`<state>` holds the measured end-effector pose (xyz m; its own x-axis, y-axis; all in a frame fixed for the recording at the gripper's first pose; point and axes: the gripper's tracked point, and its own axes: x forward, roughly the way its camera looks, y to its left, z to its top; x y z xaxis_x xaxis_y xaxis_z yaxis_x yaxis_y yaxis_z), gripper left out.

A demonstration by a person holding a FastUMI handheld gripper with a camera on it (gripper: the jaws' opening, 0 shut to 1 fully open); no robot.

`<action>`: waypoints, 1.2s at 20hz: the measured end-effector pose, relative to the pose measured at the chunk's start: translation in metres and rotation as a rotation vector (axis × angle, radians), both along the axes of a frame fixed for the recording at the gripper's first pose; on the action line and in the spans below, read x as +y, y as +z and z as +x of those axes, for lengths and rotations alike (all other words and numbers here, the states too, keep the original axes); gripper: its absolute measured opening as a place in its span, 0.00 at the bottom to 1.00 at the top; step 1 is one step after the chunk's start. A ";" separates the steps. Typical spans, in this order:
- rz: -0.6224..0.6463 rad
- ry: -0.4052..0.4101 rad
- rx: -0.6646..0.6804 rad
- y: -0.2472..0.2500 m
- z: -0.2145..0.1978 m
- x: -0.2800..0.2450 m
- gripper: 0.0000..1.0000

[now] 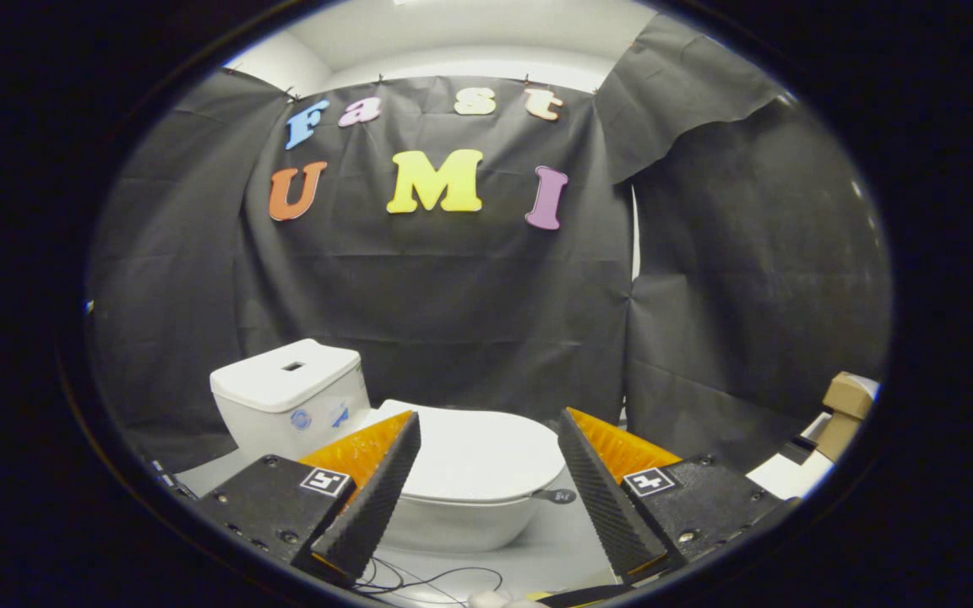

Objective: Open the toilet lid.

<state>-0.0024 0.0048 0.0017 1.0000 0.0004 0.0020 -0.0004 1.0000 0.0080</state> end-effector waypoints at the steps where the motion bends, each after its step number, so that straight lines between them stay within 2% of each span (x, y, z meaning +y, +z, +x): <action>1: 0.001 0.001 0.001 -0.001 0.001 0.000 1.00; 10: 0.007 -0.009 -0.010 0.013 0.021 -0.014 1.00; 14: 0.073 0.030 -0.025 0.030 0.043 -0.024 1.00; 21: 0.123 -0.023 0.013 0.032 0.092 -0.076 1.00; 24: 0.173 -0.011 0.058 0.022 0.113 -0.087 1.00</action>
